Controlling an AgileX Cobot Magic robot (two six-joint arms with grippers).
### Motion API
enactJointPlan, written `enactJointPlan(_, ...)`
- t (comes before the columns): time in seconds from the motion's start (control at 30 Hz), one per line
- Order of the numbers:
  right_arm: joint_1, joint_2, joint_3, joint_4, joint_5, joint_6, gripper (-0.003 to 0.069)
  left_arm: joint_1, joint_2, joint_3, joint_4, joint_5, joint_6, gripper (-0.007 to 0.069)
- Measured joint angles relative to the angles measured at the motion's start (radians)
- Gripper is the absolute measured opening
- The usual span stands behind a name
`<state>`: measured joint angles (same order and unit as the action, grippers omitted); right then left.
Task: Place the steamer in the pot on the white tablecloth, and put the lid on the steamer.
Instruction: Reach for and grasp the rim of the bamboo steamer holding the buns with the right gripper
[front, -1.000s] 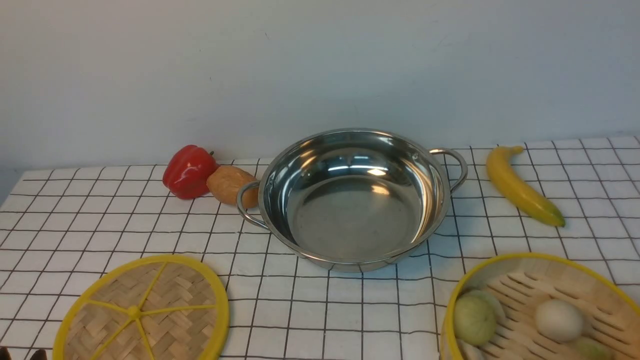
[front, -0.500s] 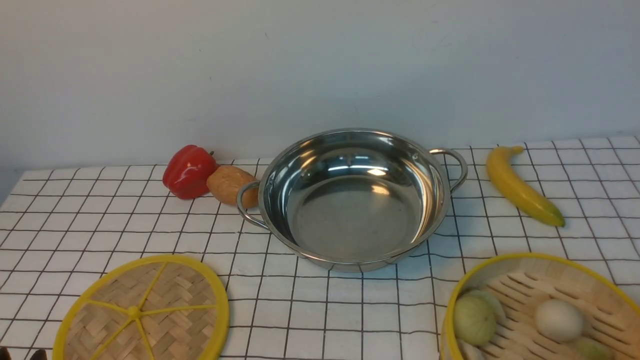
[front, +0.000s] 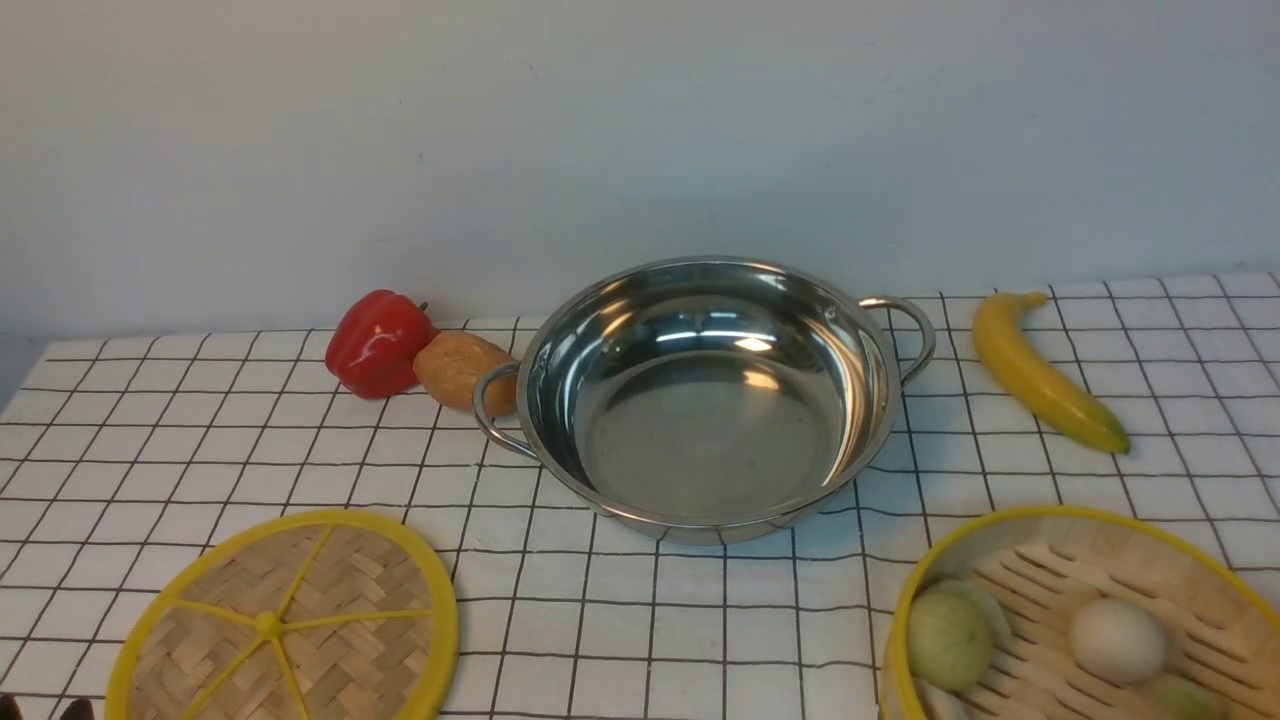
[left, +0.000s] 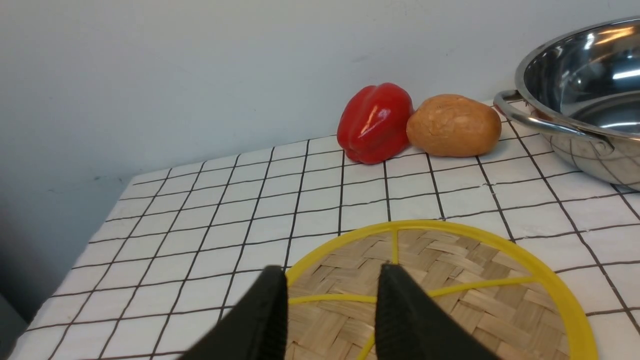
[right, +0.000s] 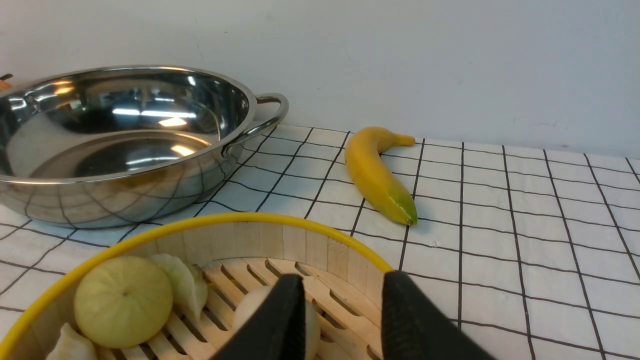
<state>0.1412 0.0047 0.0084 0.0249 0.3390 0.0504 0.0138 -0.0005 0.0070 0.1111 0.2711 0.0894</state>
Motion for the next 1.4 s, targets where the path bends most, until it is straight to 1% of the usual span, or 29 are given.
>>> enactJointPlan(0.87,0.0,0.0,0.0,0.0,0.0,0.0,0.0243,0.0,0.0,0.0,0.0,0.0,0.0,0.0243)
enactJointPlan(0.97,0.0,0.0,0.0,0.0,-0.036,0.0,0.0243,0.0,0.0,0.0,0.0,0.0,0.0,0.0243)
enactJointPlan(1.07,0.0,0.0,-0.005,0.02,-0.125,0.016,0.0243,0.0,0.0,0.0,0.0,0.0,0.0,0.0243)
enactJointPlan(1.2,0.0,0.004,-0.13,0.04,-0.128,0.042,0.0243,0.0,0.0,0.0,0.0,0.0,0.0,0.0243)
enactJointPlan(1.23,0.0,0.021,-0.201,0.045,-0.118,0.045,0.0243,0.0,0.0,0.0,0.0,0.0,0.0,0.0243)
enactJointPlan(1.27,0.0,0.024,-0.212,0.045,-0.113,0.046,0.0243,0.0,0.0,0.0,0.0,0.0,0.0,0.0243)
enactJointPlan(1.4,0.0,0.12,-0.399,0.064,-0.004,0.055,0.0243,0.0,0.0,0.0,0.0,0.0,0.0,0.0243)
